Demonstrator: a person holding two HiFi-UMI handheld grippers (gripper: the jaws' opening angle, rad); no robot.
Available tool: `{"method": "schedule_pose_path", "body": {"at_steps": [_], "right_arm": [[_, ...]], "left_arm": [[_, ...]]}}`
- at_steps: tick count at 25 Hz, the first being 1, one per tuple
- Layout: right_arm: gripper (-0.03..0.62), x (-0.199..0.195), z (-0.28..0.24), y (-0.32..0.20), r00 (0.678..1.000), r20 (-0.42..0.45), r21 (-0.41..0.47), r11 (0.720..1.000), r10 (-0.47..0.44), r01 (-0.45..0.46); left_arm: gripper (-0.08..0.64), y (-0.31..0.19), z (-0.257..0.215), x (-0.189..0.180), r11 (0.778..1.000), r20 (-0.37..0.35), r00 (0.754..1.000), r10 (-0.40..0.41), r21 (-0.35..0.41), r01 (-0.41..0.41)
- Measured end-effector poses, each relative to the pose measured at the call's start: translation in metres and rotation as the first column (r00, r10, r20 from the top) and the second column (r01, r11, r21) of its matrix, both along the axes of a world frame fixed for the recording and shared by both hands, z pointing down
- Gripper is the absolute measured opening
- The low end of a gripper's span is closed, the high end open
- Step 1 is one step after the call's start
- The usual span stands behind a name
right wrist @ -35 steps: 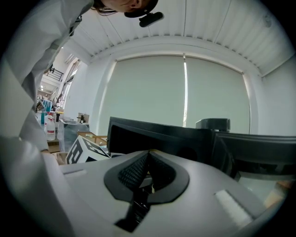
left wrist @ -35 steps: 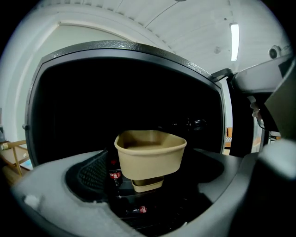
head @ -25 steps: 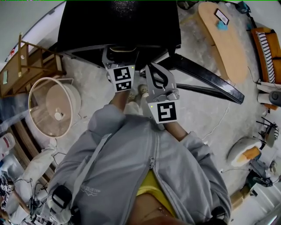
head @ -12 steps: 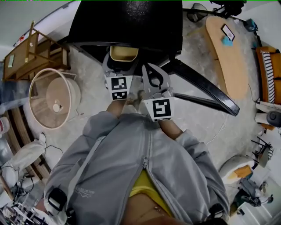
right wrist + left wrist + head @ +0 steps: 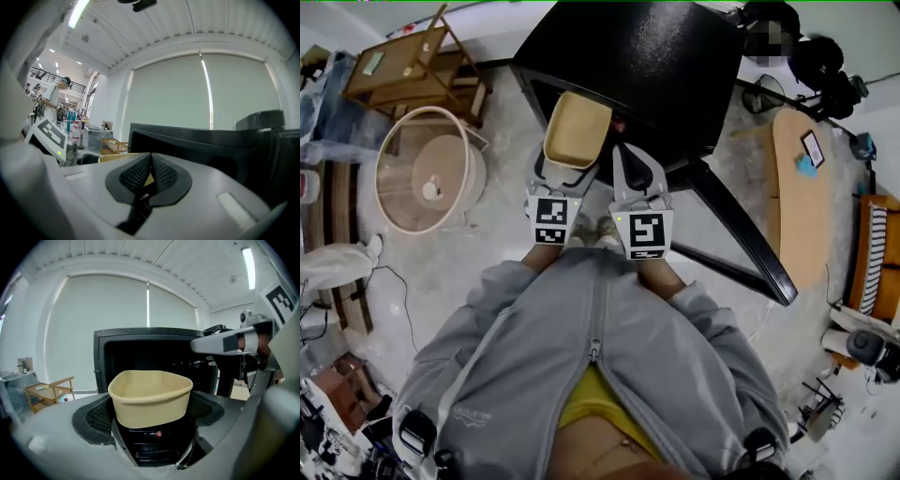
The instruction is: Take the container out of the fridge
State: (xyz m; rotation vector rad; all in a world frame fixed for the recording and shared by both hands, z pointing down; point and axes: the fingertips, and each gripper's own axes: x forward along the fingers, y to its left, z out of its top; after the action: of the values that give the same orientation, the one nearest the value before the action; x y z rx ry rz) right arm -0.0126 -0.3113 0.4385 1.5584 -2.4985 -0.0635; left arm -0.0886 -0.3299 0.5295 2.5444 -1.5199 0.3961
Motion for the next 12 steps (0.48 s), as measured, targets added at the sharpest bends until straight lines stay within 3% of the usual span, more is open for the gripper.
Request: {"method": "schedule_pose_path", "body": {"at_steps": [7, 12], "right_arm": [[0.000, -0.036, 0.006, 0.004, 0.986, 0.009, -0.005, 0.986, -0.166, 0.166], [0.000, -0.064, -0.004, 0.007, 0.963, 0.043, 0.009, 0.964, -0.265, 0.264]], "left_arm": [[0.485, 0.036, -0.015, -0.053, 0.986, 0.007, 0.986, -0.164, 0.038, 0.163], [0.485, 0.050, -0.045, -0.104, 0.934, -0.010, 0.937, -0.348, 0.080, 0.348]]}}
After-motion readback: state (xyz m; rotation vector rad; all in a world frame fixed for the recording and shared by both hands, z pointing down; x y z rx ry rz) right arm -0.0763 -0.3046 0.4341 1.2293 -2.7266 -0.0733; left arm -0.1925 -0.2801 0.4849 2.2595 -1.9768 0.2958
